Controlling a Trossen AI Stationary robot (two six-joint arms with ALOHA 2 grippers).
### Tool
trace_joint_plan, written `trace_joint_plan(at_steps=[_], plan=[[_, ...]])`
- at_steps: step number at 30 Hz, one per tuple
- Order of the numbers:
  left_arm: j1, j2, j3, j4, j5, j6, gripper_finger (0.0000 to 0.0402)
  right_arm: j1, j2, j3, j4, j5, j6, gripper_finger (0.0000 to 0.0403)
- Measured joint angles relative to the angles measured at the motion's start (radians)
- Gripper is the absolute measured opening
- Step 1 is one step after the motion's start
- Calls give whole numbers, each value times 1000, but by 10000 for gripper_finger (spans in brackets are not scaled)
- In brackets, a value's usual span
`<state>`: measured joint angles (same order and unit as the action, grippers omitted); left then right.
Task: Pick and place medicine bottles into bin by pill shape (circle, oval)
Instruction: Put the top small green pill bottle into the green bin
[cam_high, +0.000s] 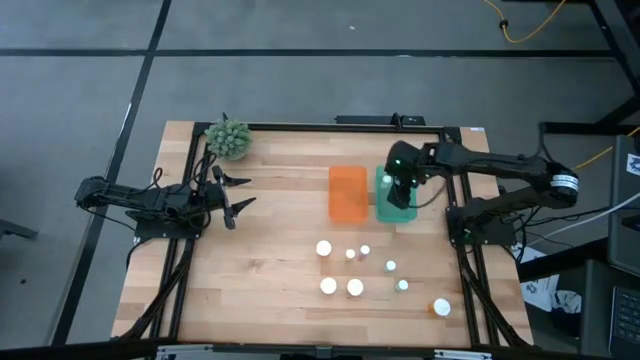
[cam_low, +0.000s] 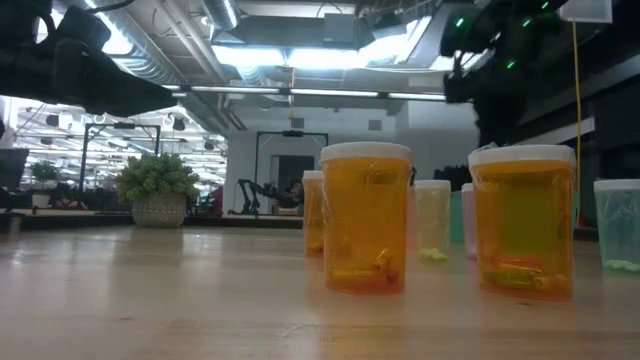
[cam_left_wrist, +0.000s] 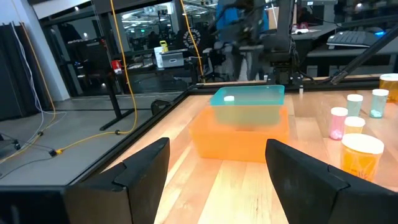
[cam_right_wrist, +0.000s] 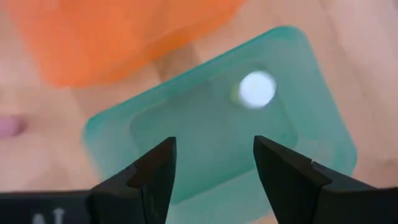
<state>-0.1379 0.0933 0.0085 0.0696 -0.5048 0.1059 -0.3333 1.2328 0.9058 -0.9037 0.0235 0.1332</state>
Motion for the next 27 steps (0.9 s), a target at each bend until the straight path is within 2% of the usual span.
trace_joint_plan(at_steps=[4,12,20,27], plan=[[0,0,0,0,0,0,257,114,-98,0,-55,1,89,211],[0,0,0,0,0,0,257,437,-222,0,-56,0,244,208],[0,0,0,0,0,0,257,760,-179,-57,-47,0,424,207],[0,0,0,0,0,1,257,910,-123,-127,-35,86,568,207]])
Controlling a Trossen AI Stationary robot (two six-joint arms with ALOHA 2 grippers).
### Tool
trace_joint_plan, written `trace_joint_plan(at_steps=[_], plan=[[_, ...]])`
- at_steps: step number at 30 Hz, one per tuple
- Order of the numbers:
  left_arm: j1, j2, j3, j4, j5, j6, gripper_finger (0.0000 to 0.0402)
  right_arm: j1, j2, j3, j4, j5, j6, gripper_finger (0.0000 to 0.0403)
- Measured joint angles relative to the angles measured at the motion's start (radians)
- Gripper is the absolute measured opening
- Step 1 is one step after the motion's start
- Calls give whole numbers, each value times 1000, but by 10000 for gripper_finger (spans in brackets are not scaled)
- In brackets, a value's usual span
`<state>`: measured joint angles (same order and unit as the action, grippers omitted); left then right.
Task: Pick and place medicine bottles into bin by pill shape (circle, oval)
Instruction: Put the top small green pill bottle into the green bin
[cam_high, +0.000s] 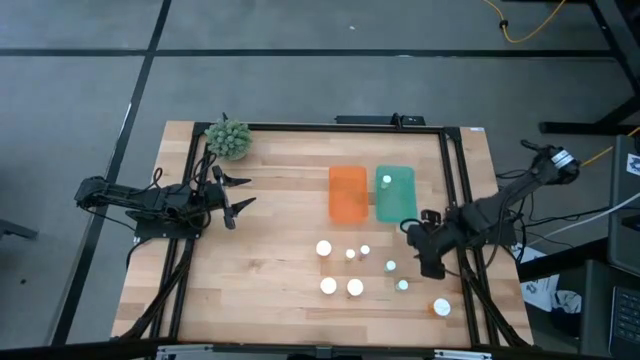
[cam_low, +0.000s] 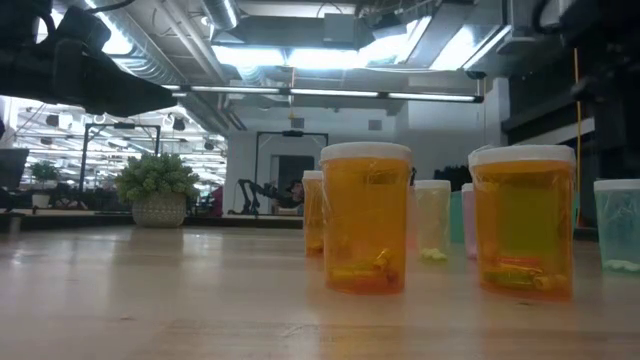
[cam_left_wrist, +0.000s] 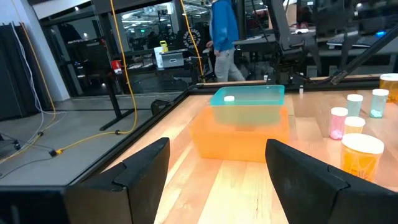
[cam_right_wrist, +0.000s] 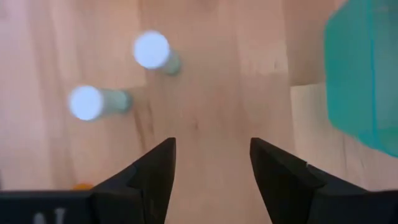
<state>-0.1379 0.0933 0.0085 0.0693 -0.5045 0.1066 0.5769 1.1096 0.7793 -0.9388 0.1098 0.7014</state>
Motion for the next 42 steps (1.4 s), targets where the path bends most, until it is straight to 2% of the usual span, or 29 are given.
trace_joint_plan(at_steps=[7,14,17,29,33,42], plan=[[0,0,0,0,0,0,257,37,46,-114,161,29,-31,207],[0,0,0,0,0,0,257,36,74,-230,442,33,-237,207],[0,0,0,0,0,0,257,36,81,-261,512,66,-290,207],[0,0,0,0,0,-1,257,35,82,-283,703,94,-419,207],[0,0,0,0,0,-1,257,35,85,-283,712,92,-422,207],[0,0,0,0,0,-2,257,35,172,-283,813,91,-450,207]])
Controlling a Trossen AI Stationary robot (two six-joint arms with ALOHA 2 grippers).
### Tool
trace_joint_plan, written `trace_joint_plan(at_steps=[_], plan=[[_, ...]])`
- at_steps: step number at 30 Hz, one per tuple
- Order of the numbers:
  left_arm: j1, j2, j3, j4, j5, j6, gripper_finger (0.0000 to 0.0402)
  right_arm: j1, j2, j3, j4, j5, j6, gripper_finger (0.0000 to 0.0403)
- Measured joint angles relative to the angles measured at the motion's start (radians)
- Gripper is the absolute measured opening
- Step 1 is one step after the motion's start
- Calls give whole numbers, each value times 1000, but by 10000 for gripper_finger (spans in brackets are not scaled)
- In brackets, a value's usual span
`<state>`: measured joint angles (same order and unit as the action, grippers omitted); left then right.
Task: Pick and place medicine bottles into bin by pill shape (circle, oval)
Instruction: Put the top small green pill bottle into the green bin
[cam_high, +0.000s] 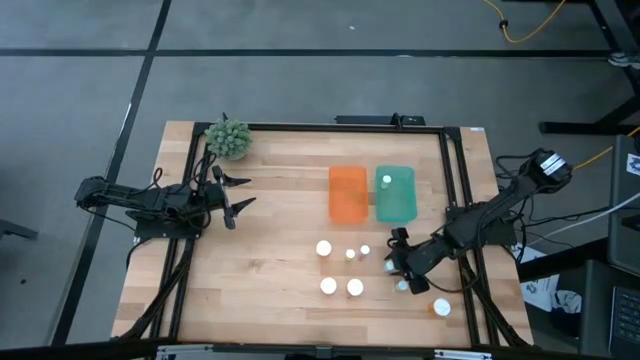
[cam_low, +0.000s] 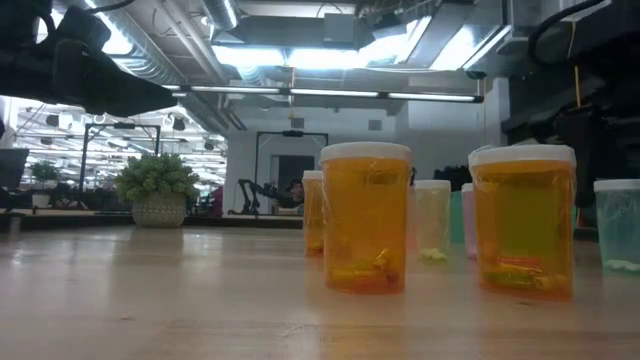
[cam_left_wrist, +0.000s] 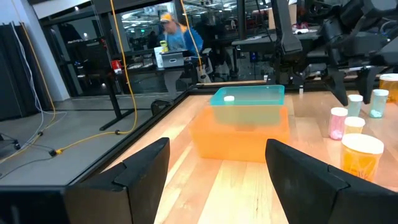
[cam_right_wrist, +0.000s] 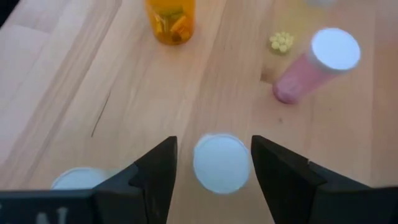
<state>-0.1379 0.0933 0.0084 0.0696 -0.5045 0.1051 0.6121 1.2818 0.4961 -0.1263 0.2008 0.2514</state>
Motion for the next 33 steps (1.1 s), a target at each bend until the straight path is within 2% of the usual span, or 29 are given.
trace_joint_plan(at_steps=[9,20,24,28,33], plan=[[0,0,0,0,0,-1,257,0,40,0,14,8,33,200],[0,0,0,0,0,-24,257,0,27,0,15,8,41,109],[0,0,0,0,0,-24,257,0,-13,26,-28,20,34,108],[0,0,0,0,0,-24,257,0,-77,104,-188,120,7,114],[0,0,0,0,0,-24,257,0,-163,216,-422,333,14,109]])
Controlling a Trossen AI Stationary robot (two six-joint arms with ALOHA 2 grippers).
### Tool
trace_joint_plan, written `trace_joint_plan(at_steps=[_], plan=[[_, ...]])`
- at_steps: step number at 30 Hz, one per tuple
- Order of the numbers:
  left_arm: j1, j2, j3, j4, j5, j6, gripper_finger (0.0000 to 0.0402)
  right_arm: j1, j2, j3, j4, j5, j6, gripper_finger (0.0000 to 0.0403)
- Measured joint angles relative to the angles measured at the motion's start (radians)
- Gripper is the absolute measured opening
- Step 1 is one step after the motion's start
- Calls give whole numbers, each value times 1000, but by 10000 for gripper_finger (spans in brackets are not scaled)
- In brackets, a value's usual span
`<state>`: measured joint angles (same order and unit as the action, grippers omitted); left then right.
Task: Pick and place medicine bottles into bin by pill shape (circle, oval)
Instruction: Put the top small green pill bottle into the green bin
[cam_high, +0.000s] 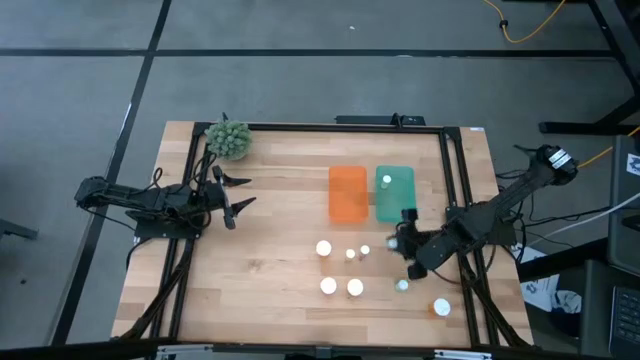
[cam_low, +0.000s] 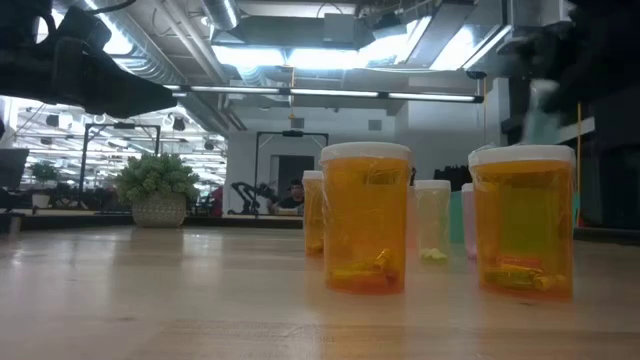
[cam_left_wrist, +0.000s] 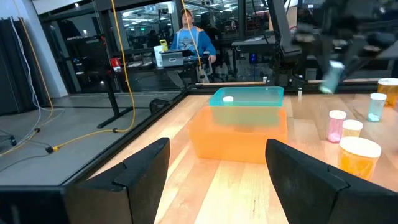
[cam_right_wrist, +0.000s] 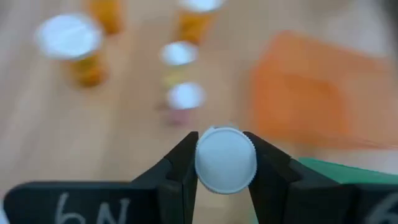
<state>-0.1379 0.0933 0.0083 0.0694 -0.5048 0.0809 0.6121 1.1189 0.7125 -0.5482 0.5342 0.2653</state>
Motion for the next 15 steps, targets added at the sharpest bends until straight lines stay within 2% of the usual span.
trace_joint_plan(at_steps=[4,7,12,15], plan=[[0,0,0,0,0,0,257,0,-82,52,-160,216,91,109],[0,0,0,0,0,0,257,-7,-157,59,-274,328,206,113],[0,0,0,0,0,0,257,-96,-246,53,-426,325,386,109],[0,0,0,0,0,0,257,-170,-258,38,-447,273,405,109]])
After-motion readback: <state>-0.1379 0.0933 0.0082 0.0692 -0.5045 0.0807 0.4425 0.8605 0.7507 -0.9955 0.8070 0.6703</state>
